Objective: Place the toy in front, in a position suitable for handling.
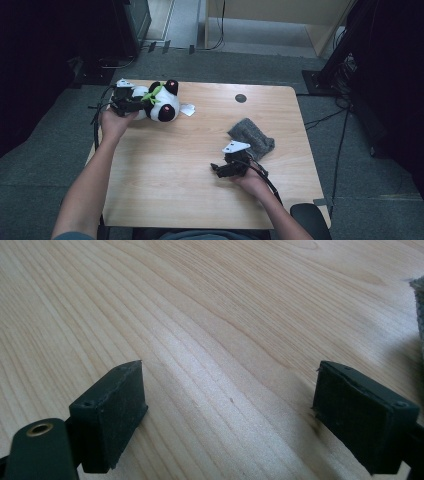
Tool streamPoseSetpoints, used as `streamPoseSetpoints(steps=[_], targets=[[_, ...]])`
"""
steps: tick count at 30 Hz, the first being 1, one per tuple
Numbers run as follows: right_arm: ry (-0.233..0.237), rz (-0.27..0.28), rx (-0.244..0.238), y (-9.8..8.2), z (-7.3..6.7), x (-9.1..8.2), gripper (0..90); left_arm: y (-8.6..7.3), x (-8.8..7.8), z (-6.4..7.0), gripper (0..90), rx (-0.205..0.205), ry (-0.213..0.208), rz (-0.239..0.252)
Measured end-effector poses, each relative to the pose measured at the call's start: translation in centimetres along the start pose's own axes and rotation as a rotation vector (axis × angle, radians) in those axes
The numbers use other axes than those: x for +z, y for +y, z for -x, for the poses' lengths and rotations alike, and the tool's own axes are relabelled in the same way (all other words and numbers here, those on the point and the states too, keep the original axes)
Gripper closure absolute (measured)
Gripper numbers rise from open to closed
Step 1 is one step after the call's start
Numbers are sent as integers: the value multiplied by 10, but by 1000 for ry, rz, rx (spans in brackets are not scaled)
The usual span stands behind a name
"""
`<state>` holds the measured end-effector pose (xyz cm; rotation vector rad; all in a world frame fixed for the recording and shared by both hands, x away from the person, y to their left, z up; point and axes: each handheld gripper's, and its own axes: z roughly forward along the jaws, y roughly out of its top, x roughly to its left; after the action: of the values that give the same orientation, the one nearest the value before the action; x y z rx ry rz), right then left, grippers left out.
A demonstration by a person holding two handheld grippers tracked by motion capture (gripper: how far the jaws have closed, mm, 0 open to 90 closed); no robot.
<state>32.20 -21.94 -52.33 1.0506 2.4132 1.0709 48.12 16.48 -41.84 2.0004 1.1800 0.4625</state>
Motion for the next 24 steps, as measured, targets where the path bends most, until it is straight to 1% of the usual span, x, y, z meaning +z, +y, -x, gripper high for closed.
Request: streamPoseSetpoints(steps=[2, 4, 6, 8, 11, 13, 14, 15, 18, 21, 23, 24], targets=[[0, 0, 0, 0, 0, 0, 131, 1, -1, -1, 761, -16, 8, 0], [0, 0, 0, 0, 0, 0, 130, 1, -2, -1, 775, -24, 5, -7], [0, 0, 0, 0, 0, 0, 130, 2, -3, 1, 792, -17, 13, -14], [0, 0, 0, 0, 0, 0, 130, 3, -5, 3, 804, -20, 13, -6], [0, 0, 1, 0, 0, 0, 130, 7, -10, 4, 811, -50, -6, 11], [0, 0, 1, 0, 0, 0, 130, 11, -14, 6, 813, -73, -8, 26], [1, -2, 4, 0, 0, 0, 128, 15, -16, 8, 815, -77, -9, 23], [2, -1, 1, 1, 0, 1, 128, 17, -17, 9, 817, -74, -7, 21], [2, -1, -1, 1, 0, 1, 127, 25, -19, 17, 821, -41, 0, 7], [2, -1, -1, 1, 0, 1, 127, 30, -24, 24, 824, -38, -13, 16], [3, -1, -1, 1, 0, 1, 127, 30, -25, 25, 824, -35, -16, 18], [2, -1, -1, 1, 0, 1, 127, 31, -28, 29, 824, -41, -24, 16]])
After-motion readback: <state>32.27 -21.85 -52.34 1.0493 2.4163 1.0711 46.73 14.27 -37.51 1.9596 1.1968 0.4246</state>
